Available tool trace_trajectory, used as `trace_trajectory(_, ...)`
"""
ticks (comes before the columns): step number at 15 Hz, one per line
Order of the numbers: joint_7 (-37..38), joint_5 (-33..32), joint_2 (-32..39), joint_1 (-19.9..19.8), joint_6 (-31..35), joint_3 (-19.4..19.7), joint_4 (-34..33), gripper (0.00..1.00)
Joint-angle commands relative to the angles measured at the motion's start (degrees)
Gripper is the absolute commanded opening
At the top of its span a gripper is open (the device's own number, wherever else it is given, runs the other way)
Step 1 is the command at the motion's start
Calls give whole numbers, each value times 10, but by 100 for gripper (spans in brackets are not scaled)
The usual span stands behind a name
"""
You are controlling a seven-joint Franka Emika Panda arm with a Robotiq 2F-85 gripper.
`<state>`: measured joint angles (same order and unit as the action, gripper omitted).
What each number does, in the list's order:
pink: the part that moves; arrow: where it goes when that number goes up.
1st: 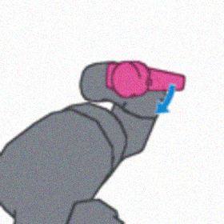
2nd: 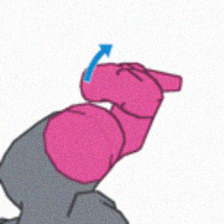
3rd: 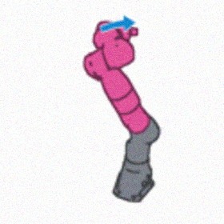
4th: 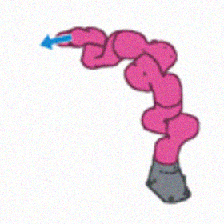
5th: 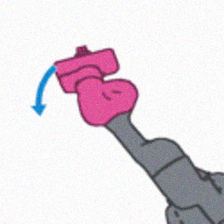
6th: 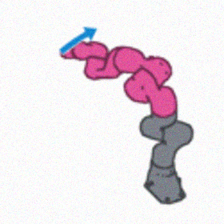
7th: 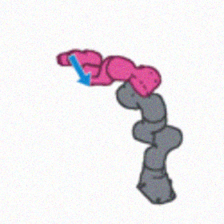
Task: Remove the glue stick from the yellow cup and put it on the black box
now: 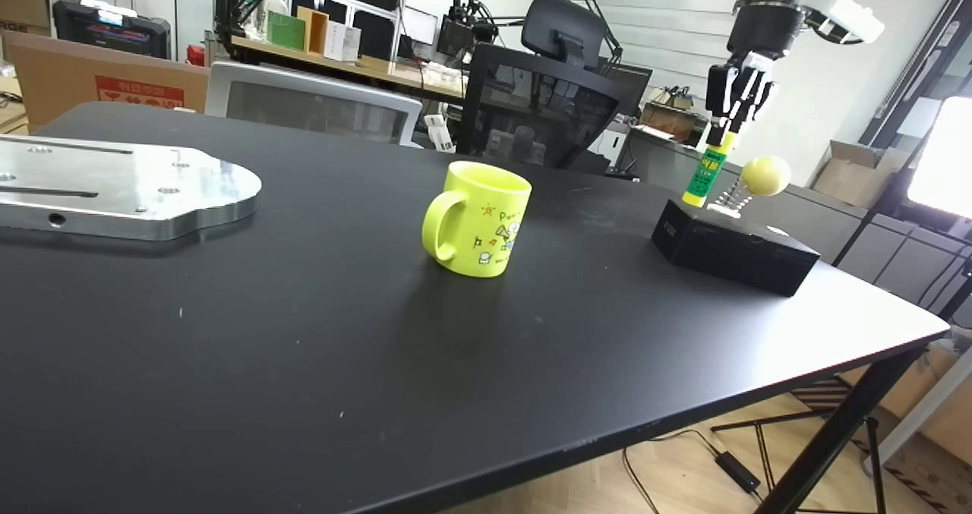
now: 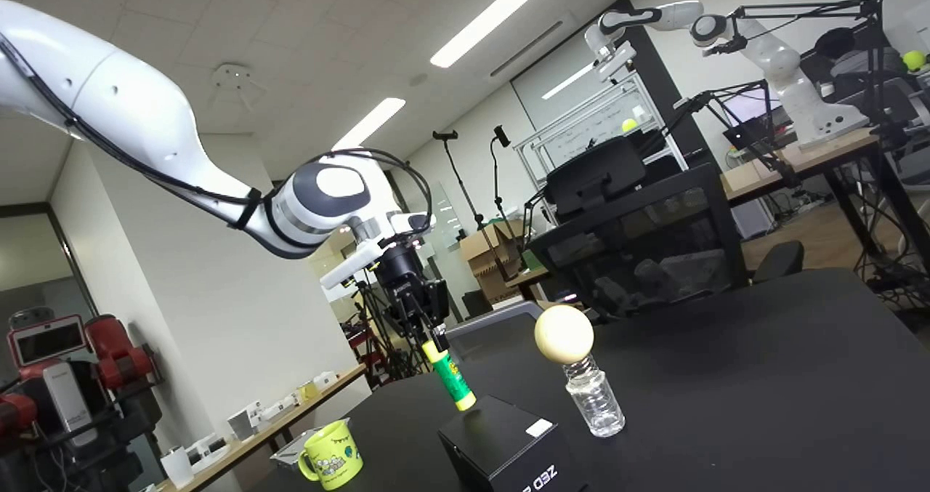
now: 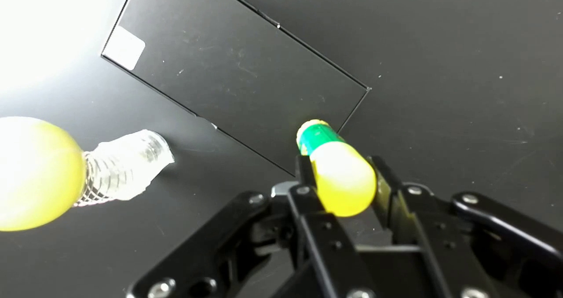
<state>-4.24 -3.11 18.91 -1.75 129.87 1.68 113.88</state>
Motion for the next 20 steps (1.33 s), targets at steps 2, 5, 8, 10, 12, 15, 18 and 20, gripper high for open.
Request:
trace_trajectory(2, 23, 0, -21, 1, 27, 4, 38, 9)
trace_trajectory(5, 28, 1, -22, 0, 29, 5, 41, 9)
trace_trajectory(8, 30, 2, -21, 0, 26, 6, 41, 9)
trace_trajectory(10, 33, 3, -21, -1, 25, 6, 41, 59)
trace_trajectory(12, 34, 2, -21, -1, 23, 7, 41, 66)
trace_trajectory(15, 36, 3, -22, -1, 20, 8, 42, 87)
trace_trajectory(18, 37, 3, -31, 0, 15, 8, 43, 100)
trace_trajectory(20, 41, 2, -49, 1, 5, 8, 46, 100)
